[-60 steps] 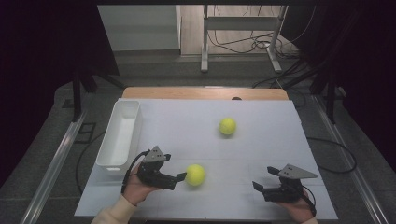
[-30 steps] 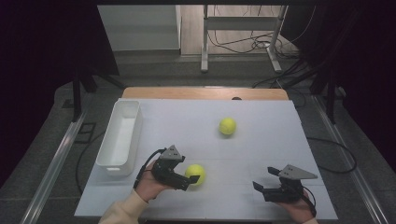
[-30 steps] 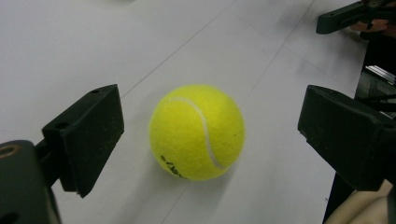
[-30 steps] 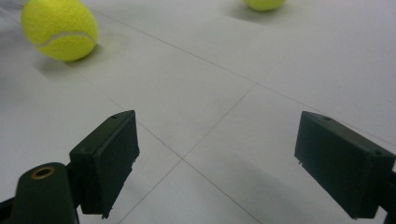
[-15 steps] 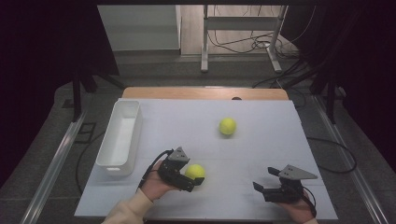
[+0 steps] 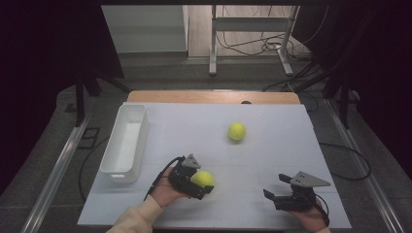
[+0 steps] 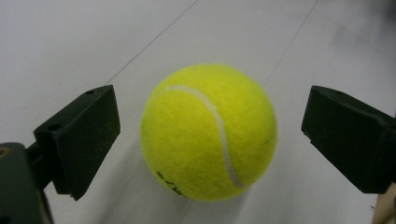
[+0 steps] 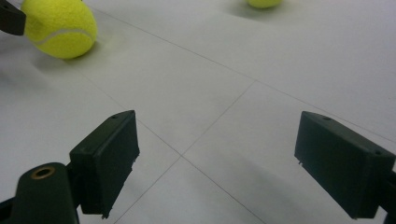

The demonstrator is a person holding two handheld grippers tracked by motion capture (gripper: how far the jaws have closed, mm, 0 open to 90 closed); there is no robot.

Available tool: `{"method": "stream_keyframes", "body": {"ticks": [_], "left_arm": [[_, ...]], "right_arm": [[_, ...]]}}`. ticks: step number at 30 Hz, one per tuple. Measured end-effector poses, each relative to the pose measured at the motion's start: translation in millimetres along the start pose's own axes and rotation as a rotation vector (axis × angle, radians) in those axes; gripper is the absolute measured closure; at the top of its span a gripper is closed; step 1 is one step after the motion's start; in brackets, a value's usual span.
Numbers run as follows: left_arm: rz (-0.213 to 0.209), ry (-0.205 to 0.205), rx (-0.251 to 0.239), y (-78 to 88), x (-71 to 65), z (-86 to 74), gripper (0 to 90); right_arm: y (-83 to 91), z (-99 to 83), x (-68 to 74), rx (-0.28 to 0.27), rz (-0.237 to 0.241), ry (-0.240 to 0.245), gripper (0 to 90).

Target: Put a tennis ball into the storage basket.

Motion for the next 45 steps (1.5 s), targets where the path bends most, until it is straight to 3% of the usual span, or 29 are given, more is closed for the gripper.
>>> {"method": "stream_keyframes", "body": {"ticks": [8, 11, 13, 19, 21, 45], "left_arm": [[0.007, -0.005, 0.029, -6.1, 1.1, -1.3, 7.4], [0.02, 0.003, 0.035, -6.7, 2.7, -1.9, 17.0], [-0.009, -0.009, 0.03, -5.9, 1.2, -2.0, 24.3], [-0.02, -0.018, 0.03, -4.5, 2.3, -2.9, 26.1], [-0.007, -0.023, 0.025, -3.7, 2.5, -2.6, 26.4], [0.005, -0.007, -0.112, 41.5, 10.5, 17.7, 26.5]], "right_arm": [[-0.4, -0.2, 0.3, 0.001, 0.001, -0.001, 14.1], [-0.1, -0.1, 0.4, 0.0, 0.0, 0.0, 14.1], [-0.2, -0.1, 0.3, 0.0, 0.0, 0.0, 14.1], [0.1, -0.1, 0.0, -0.003, 0.0, -0.002, 14.1], [0.2, -0.2, -0.3, -0.003, -0.001, -0.004, 14.1], [2.9, -0.6, -2.3, -0.007, -0.008, -0.008, 14.1]]}}
Point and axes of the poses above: each handheld gripper's, and its own axes: y roughly backward along the jaws, z roughly out of its top, x roughly to its left, the point moved 9 cm from there along -y, roughly forward along the jaws, and after that the axes turned 14 degrees about x, right-handed, at the moved point
